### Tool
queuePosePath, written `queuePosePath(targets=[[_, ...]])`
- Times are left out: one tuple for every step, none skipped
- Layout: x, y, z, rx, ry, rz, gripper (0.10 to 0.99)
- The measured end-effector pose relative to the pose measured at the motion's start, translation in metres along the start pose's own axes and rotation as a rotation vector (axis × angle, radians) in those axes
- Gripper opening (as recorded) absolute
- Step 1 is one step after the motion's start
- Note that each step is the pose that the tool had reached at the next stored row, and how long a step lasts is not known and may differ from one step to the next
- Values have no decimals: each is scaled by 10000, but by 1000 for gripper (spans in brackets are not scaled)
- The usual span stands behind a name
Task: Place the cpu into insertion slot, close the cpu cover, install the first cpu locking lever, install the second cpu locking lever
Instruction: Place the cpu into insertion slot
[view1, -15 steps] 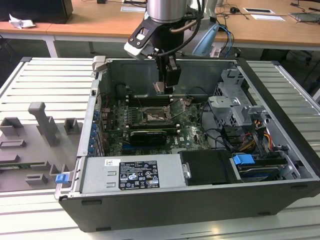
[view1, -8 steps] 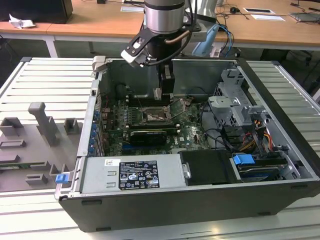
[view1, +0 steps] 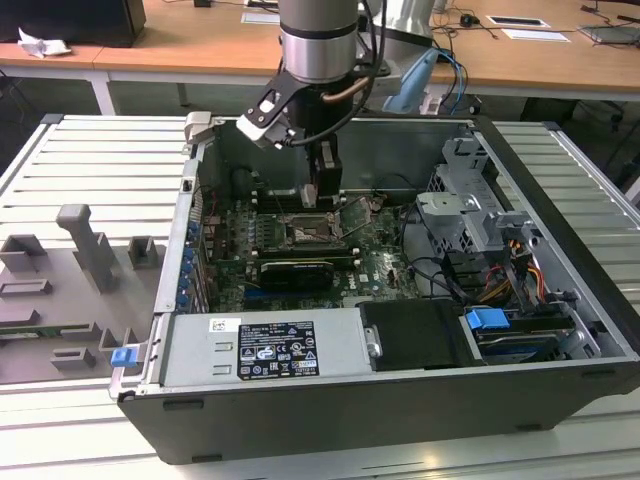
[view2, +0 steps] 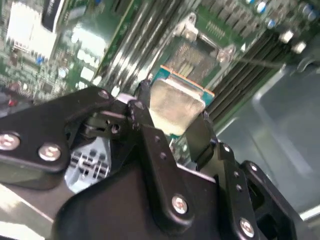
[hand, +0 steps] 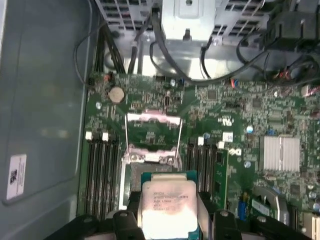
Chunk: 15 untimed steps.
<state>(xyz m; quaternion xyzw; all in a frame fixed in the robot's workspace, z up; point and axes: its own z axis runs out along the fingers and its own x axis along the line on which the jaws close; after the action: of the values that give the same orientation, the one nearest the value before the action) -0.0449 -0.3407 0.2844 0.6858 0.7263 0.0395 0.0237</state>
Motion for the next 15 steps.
queuePosePath(targets=[[2,-11,19,-1,-2,30,529],[5,-17,44,-1,-9,112,529],[8,-19,59,-2,-14,168,529],[19,-23,90,-3,-22,239,529],[29,-24,111,-3,-23,244,529],[36,-27,132,-5,-21,245,529],[42,-31,151,-5,-20,244,529],[46,-34,169,-5,-21,244,529],[54,-40,197,-4,-22,244,529],[60,-44,218,-4,-22,244,529],[70,-48,250,-4,-21,245,529],[78,-51,282,-5,-21,244,529],[88,-55,324,-4,-22,245,529],[98,-57,348,-4,-22,250,529],[106,-59,367,-5,-23,263,529]])
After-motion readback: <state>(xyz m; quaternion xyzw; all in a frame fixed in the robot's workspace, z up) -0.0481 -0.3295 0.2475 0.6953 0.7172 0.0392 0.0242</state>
